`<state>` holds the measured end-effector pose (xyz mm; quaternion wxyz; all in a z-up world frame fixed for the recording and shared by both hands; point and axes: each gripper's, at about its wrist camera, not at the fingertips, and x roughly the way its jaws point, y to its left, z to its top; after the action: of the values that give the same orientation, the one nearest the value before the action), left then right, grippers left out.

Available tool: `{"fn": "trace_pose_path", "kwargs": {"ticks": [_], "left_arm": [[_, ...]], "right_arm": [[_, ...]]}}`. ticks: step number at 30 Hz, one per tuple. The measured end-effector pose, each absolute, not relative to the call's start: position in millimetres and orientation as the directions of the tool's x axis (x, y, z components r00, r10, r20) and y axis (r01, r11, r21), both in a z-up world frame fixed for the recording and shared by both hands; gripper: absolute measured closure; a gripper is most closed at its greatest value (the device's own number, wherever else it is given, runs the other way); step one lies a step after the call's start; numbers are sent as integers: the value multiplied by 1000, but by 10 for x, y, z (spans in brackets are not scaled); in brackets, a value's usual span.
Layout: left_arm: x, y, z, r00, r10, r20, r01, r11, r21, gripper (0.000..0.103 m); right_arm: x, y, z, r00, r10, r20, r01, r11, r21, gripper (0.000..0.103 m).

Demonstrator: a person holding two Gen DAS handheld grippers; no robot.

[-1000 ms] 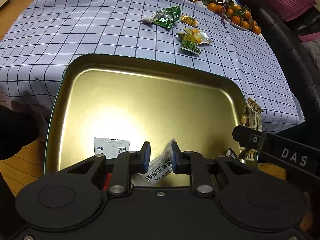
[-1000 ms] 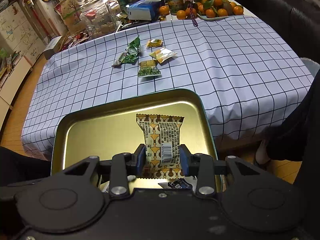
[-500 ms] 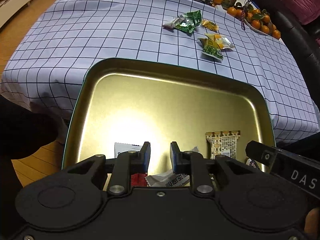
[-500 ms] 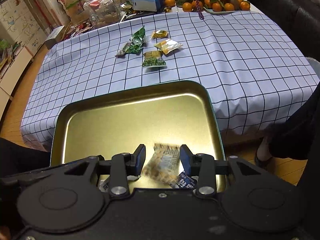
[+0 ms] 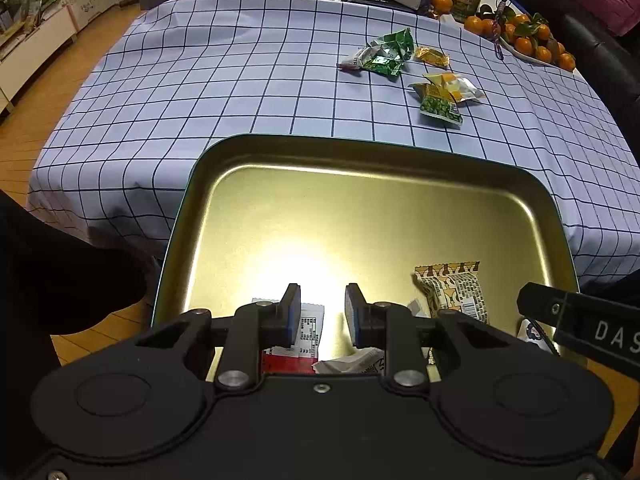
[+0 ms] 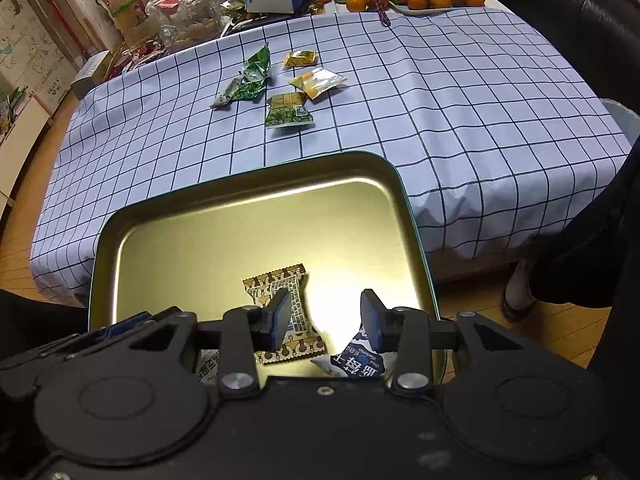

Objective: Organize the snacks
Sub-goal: 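Move both open tools away from the tray back over the snack pile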

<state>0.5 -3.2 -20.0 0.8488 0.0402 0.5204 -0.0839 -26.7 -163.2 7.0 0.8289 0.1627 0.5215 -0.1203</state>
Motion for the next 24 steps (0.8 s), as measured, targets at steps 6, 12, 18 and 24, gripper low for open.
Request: {"fn": "trace_pose_path", "kwargs": {"ticks": [6,12,18,24], "left_arm": [[7,-23,-195,460,-81,-884,168,986,-3,69],[-35,-19,-135,506,-86,-858,173,985,3,68],[-69,-46,-89,546,-57,-836,159,987,37,68],[-108,-80,-61,587,23,-809,126,985,120,67]], "right_arm": [[-254,-1633,57,415,-33,-909,375,917,138,62],[-229,-1622,22,384,-54,-922,390,915,109,62],[-231,-1659,12,365,-85,-927,421,903,83,62],[-198,-1672,-62,313,-42,-949,411,907,95,62]]}}
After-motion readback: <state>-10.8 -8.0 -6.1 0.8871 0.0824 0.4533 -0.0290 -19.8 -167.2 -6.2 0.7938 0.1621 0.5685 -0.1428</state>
